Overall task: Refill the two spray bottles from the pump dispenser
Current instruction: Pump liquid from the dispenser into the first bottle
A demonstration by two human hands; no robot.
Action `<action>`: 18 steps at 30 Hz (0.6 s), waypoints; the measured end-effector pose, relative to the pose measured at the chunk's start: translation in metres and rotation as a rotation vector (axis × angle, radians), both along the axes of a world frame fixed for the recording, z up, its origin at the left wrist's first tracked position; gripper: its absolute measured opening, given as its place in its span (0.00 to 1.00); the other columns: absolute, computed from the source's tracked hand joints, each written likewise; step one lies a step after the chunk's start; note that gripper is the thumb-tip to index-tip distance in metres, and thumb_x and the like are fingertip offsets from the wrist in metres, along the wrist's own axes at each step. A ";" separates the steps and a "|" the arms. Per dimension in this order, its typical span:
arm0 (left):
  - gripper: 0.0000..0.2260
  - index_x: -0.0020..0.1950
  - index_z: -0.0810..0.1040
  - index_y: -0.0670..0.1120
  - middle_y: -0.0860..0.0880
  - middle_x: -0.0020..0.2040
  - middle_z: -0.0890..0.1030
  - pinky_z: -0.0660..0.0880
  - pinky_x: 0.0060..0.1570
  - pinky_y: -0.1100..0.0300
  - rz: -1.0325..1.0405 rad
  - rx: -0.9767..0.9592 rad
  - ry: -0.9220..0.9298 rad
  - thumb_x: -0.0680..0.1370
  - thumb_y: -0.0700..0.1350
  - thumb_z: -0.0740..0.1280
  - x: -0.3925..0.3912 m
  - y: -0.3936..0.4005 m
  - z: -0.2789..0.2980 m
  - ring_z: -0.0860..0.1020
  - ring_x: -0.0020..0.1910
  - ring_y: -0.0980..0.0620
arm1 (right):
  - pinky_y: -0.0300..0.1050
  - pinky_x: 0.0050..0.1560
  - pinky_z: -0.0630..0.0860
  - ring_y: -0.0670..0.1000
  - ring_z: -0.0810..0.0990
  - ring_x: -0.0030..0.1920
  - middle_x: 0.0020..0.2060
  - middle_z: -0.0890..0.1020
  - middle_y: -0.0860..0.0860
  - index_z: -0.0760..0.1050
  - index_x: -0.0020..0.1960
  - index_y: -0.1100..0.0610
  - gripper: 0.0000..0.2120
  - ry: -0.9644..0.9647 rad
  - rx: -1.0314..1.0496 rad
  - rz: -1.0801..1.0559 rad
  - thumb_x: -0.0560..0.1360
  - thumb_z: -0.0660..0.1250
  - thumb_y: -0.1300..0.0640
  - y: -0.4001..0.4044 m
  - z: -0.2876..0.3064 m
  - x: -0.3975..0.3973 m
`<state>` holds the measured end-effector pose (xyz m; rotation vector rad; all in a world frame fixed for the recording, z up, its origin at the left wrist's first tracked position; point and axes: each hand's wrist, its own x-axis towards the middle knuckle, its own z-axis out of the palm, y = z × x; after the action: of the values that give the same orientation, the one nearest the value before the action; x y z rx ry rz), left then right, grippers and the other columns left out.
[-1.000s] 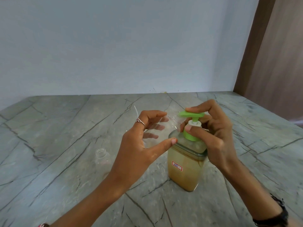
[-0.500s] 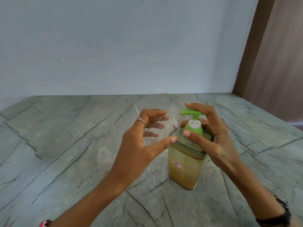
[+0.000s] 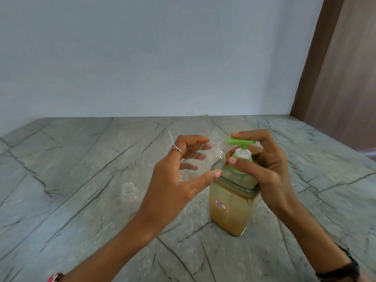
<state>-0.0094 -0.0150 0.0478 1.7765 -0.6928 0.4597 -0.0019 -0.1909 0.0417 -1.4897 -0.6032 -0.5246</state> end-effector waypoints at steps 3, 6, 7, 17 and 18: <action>0.20 0.56 0.71 0.58 0.62 0.54 0.79 0.75 0.47 0.69 -0.005 -0.003 0.003 0.66 0.54 0.71 0.000 -0.001 0.000 0.79 0.53 0.60 | 0.40 0.36 0.77 0.49 0.83 0.37 0.36 0.84 0.50 0.79 0.43 0.43 0.14 0.024 0.042 0.005 0.61 0.73 0.57 0.001 0.002 0.000; 0.20 0.55 0.71 0.59 0.62 0.54 0.79 0.74 0.47 0.72 0.004 0.012 0.005 0.66 0.53 0.73 0.001 -0.001 -0.001 0.78 0.53 0.62 | 0.40 0.33 0.77 0.50 0.82 0.35 0.36 0.84 0.49 0.78 0.39 0.45 0.15 0.032 0.040 -0.021 0.62 0.71 0.65 0.002 0.004 0.001; 0.20 0.55 0.72 0.60 0.63 0.54 0.79 0.73 0.47 0.72 0.006 0.015 0.010 0.66 0.52 0.74 0.001 -0.001 -0.001 0.78 0.53 0.63 | 0.40 0.32 0.77 0.50 0.82 0.34 0.36 0.84 0.49 0.77 0.37 0.45 0.15 0.035 0.040 -0.026 0.62 0.70 0.66 0.002 0.005 0.002; 0.20 0.55 0.71 0.61 0.62 0.54 0.79 0.75 0.47 0.69 0.001 -0.006 0.008 0.66 0.54 0.72 0.001 0.000 -0.001 0.79 0.53 0.60 | 0.45 0.40 0.78 0.53 0.82 0.40 0.38 0.82 0.55 0.75 0.51 0.42 0.15 -0.021 -0.021 -0.016 0.66 0.70 0.54 0.001 -0.001 0.000; 0.20 0.55 0.71 0.60 0.62 0.54 0.79 0.75 0.47 0.70 0.002 -0.007 0.008 0.66 0.54 0.72 0.000 0.001 -0.001 0.79 0.53 0.60 | 0.46 0.40 0.79 0.54 0.82 0.40 0.38 0.83 0.55 0.75 0.52 0.41 0.15 -0.026 -0.029 -0.022 0.66 0.69 0.54 0.001 -0.001 0.001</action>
<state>-0.0089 -0.0142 0.0472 1.7718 -0.6835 0.4557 -0.0010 -0.1900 0.0406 -1.5200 -0.6175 -0.5547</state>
